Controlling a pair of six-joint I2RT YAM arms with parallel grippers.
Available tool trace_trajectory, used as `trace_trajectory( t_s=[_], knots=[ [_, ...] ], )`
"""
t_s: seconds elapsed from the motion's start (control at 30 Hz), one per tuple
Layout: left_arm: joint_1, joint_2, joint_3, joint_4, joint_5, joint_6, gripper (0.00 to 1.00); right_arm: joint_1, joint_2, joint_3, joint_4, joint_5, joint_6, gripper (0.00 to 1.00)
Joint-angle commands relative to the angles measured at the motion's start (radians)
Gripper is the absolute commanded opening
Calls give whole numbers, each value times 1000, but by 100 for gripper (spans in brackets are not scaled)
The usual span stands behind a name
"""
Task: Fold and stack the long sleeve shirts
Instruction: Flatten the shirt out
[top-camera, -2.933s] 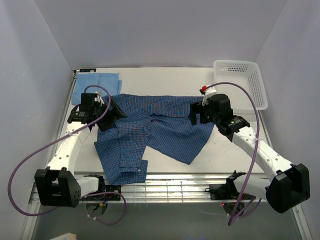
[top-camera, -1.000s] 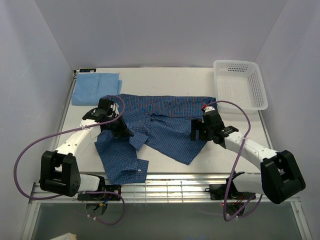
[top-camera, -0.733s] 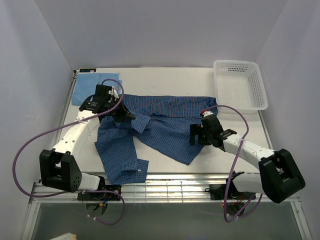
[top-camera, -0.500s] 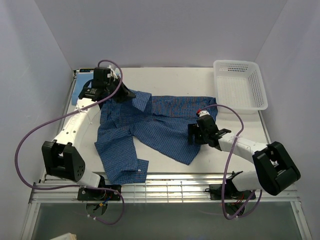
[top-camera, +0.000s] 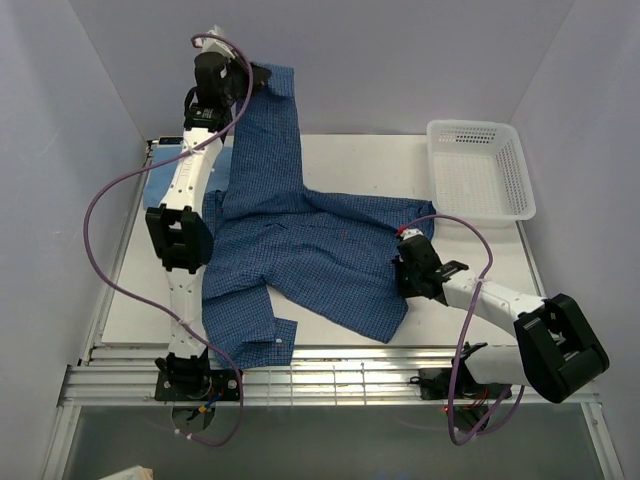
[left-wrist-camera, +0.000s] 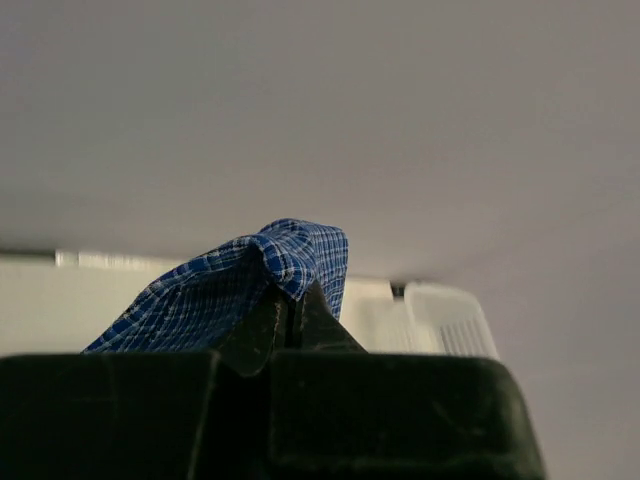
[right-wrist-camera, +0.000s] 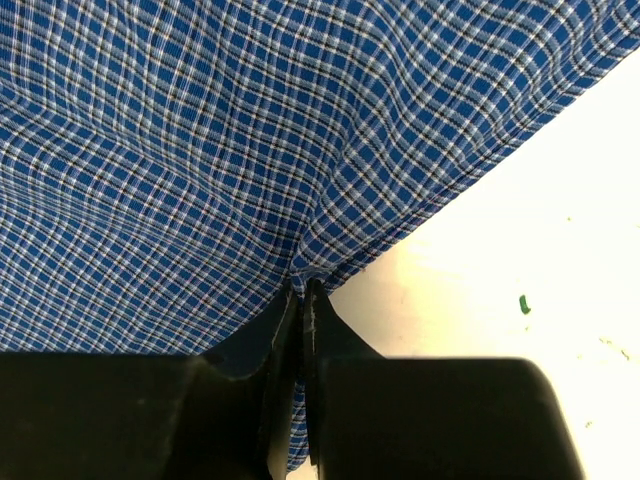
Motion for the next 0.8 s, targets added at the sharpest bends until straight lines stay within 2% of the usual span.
trace_trajectory(
  t_s=[0.0,0.03,0.07,0.1,0.13,0.17,0.27,0.33,0.47,0.53,0.57,0.63,0.67,0.77],
  knots=[
    [88,231,291,228,-40,-51,0,1,-23,13,-106,-37,-47,8],
    [108,256,287,278,2,-137,0,0,-24,20,-109,-38,-47,8],
    [137,259,236,383,47,-177,4,0,-24,28,-108,-40,-49,8],
    [143,232,121,498,42,-209,15,-3,-26,27,-106,-46,-44,8],
    [145,221,96,525,27,-208,40,-5,-24,28,-106,-52,-46,8],
    [144,217,100,515,13,-173,97,-5,-21,30,-112,-57,-46,8],
    [142,188,88,500,108,-104,98,-6,-31,28,-118,-63,-47,9],
    [140,129,27,469,194,-87,98,-8,-38,34,-121,-40,-58,9],
    [137,8,-60,293,289,-17,98,-23,-51,72,-164,-1,-69,13],
    [134,-108,-145,188,311,37,98,-32,-64,104,-189,5,-72,19],
    [128,-154,-264,167,302,46,98,-33,-69,128,-207,12,-75,32],
    [114,-251,-401,133,277,97,98,-33,-81,221,-253,14,-98,57],
    [93,-342,-526,113,235,111,98,-33,-86,252,-259,12,-124,77],
    [38,-498,-717,72,179,142,98,-33,-83,324,-201,11,-182,88]
  ],
)
